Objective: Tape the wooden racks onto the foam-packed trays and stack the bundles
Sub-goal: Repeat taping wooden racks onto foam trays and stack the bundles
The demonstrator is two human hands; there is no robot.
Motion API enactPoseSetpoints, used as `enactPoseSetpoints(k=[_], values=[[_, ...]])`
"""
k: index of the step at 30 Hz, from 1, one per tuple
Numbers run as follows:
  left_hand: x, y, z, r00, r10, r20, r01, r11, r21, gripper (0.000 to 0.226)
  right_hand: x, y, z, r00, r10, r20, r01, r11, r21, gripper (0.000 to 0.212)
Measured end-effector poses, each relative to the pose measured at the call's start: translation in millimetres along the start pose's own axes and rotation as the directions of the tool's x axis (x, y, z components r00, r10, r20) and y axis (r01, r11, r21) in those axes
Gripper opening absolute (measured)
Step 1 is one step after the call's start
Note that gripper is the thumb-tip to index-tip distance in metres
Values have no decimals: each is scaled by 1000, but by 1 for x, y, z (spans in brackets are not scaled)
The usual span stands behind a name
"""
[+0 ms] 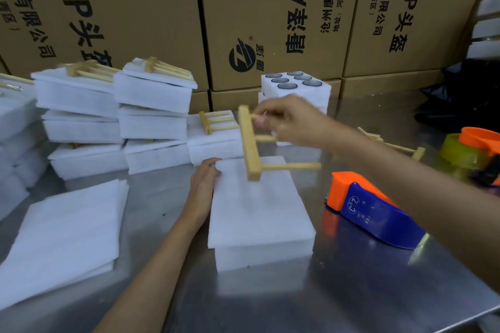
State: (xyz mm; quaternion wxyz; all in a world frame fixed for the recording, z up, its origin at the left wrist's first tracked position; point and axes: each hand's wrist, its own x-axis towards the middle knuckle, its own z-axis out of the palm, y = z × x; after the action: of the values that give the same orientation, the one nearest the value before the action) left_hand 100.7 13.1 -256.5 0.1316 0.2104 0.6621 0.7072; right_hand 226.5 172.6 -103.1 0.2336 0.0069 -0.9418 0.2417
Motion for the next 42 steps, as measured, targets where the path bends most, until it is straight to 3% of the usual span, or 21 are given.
enactPoseSetpoints(k=[2, 4, 8, 11, 14, 18, 20, 22, 24, 27, 31, 33, 36, 38, 40, 42], values=[[-2, 0, 0, 999, -28, -22, 28, 1000, -9, 30, -3, 1, 34, 991, 15, 133, -11, 999, -35, 19], [-3, 1, -1, 999, -41, -32, 40, 999, -21, 35, -10, 10, 69, 985, 78, 156, -63, 993, -103, 21], [-4, 3, 1, 996, 84, -42, -80, 991, 105, 24, -17, 24, 103, 968, 248, -30, -249, 968, -45, 18], [-1, 2, -1, 997, 54, -58, -44, 986, 160, 11, -20, 26, 106, 966, 254, -53, -258, 963, -82, 20], [-2, 4, 2, 995, 51, -81, -38, 988, 148, 13, -26, 22, 102, 968, 249, -42, -252, 954, -164, 25], [-5, 6, 5, 992, 50, -117, -33, 988, 148, 17, -43, 20, 71, 957, 268, -112, -273, 962, -24, 30], [-5, 5, 5, 992, 45, -117, -28, 990, 137, 16, -69, 25, 51, 911, 339, -235, -345, 939, 17, 28], [-7, 5, 4, 992, 37, -119, -23, 992, 120, 17, -109, 36, 36, 810, 392, -437, -486, 865, -124, 25], [-8, 6, 6, 992, 12, -129, 0, 995, 95, 18, -148, 46, 31, 711, 421, -563, -642, 715, -276, 24], [-16, 9, 10, 985, -10, -172, 30, 993, 115, 31, -171, 56, 39, 682, 417, -601, -698, 616, -364, 26], [-25, 8, 10, 986, 24, -166, -9, 996, 92, 14, -158, 68, 46, 609, 336, -719, -740, 566, -362, 35], [-27, 8, 8, 990, 19, -139, -13, 999, 41, 18, -149, 79, 49, 602, 317, -733, -732, 585, -349, 31], [-31, 10, 10, 994, -22, -111, 14, 998, -66, 35, -125, 96, 47, 596, 292, -748, -662, 706, -252, 22], [-33, 10, 11, 994, -24, -103, 16, 997, -81, 45, -107, 105, 47, 634, 318, -705, -620, 754, -216, 19], [-34, 9, 10, 994, -23, -105, 15, 997, -74, 48, -90, 113, 51, 652, 340, -678, -621, 753, -220, 19], [-33, 9, 10, 994, -28, -109, 22, 998, -58, 47, -80, 117, 57, 618, 372, -693, -681, 693, -235, 23]])
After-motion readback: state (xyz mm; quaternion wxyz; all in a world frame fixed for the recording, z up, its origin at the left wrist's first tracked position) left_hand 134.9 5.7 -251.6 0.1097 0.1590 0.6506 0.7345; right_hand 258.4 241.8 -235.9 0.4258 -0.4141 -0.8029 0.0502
